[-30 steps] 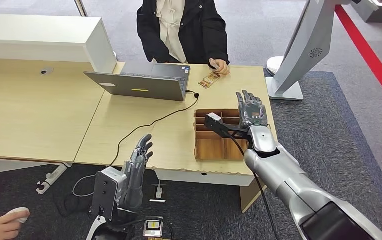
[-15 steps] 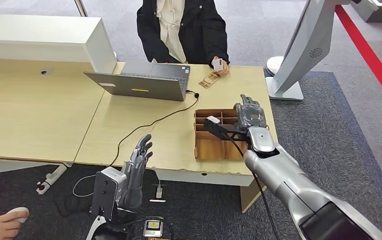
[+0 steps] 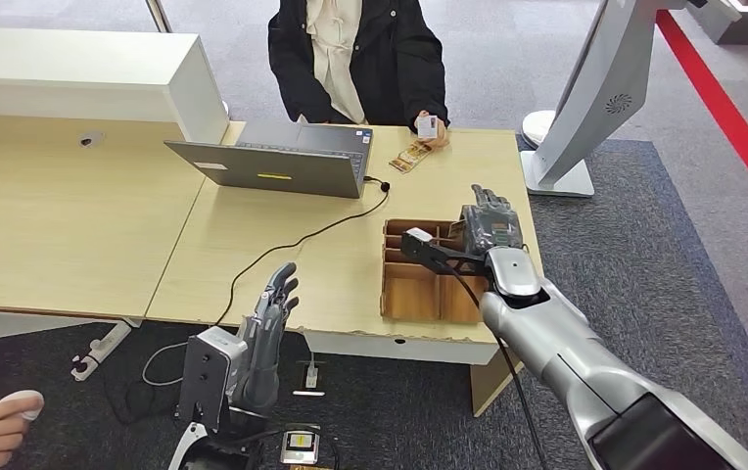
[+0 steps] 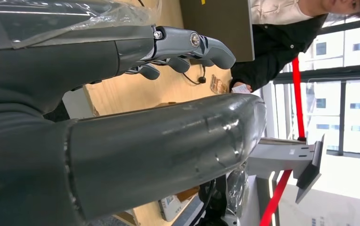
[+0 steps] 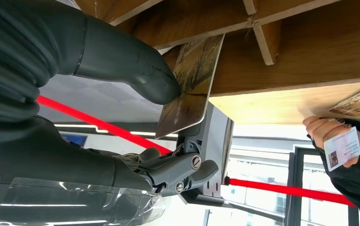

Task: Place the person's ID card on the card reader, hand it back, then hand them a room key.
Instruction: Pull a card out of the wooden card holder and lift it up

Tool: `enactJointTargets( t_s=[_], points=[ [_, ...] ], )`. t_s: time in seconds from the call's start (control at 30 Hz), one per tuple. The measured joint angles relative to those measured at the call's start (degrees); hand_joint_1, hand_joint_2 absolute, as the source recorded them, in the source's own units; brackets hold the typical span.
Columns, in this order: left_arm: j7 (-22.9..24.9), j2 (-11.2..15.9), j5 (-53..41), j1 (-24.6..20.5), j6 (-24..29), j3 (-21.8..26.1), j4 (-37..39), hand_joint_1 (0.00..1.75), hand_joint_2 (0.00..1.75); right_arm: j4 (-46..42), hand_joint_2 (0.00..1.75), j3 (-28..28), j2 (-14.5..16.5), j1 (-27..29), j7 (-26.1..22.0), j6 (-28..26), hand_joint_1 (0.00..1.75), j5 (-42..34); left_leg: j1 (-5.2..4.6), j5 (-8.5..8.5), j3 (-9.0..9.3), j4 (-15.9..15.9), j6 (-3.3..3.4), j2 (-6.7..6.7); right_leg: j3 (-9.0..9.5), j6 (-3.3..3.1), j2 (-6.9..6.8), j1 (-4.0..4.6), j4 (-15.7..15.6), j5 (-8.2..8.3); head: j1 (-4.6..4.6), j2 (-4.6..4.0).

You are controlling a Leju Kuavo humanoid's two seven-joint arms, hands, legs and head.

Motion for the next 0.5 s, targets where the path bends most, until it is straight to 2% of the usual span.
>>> enactJointTargets(
  t_s=[0.5],
  points=[
    [-1.3, 0.0, 0.5, -0.1, -0.6, 0.0, 0.0, 0.00, 0.00, -2.6, 1.75, -0.1, -0.9, -2.6, 1.1, -3.3, 1.75, 1.0, 0.00, 0.00, 0.00, 0.0, 0.00, 0.01, -0.01, 0.00, 0.00, -0.01, 0.0, 0.00, 0.00, 0.01]
  ],
)
